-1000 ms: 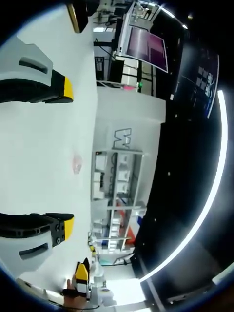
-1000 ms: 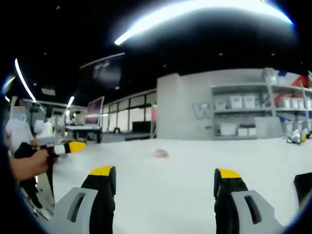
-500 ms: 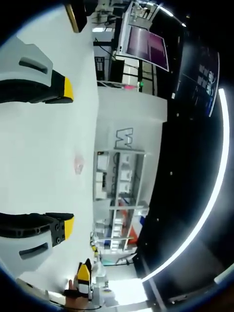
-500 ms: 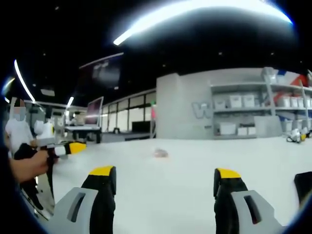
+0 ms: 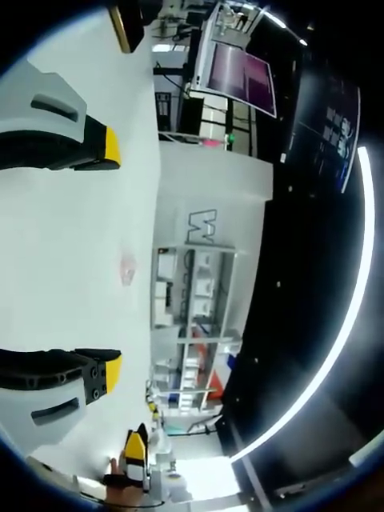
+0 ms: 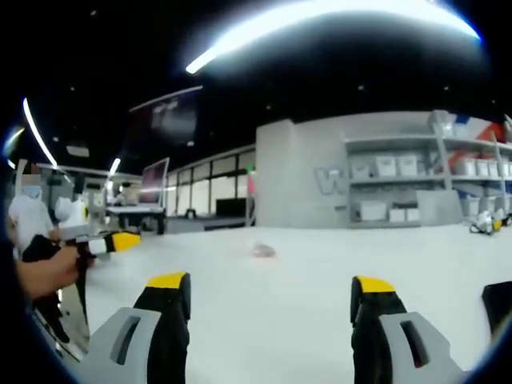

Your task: Open the resealable bag by pulling the two sides of the seal apart until the entire bag opening is separated and visibly accessible.

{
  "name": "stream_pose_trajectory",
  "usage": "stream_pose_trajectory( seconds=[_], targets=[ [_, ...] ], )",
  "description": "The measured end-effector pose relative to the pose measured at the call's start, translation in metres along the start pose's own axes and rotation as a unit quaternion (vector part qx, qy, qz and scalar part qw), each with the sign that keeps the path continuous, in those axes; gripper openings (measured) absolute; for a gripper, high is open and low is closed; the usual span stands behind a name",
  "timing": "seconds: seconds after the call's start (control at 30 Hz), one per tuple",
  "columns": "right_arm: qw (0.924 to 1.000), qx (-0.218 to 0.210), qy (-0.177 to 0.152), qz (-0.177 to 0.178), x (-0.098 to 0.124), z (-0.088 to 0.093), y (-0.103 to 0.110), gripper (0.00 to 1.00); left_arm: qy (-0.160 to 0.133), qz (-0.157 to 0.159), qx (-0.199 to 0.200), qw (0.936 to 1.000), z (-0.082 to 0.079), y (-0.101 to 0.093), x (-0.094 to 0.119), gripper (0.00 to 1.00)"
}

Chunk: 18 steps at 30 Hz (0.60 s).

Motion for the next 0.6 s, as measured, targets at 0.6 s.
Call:
stream_pose_trajectory(
  seconds=[0.6],
  targets=[
    [1.0000, -0.004, -0.005, 0.002, 0.0014, -0.0003, -0.0009, 0.82, -0.006, 0.001, 0.004, 1.0000, -0.0006, -0.0003, 0.0005, 0.92]
  ],
)
Point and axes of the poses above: the point that each gripper's makers call its tool centre point, and the gripper's own axes: x roughly backward along the fingers, y roughly to its left, z roughly out of its underside, the point moved 9 cm from there along x, roughly backward along the fingers, and after that the axes turned 3 degrees about x, right-handed, at the moved point
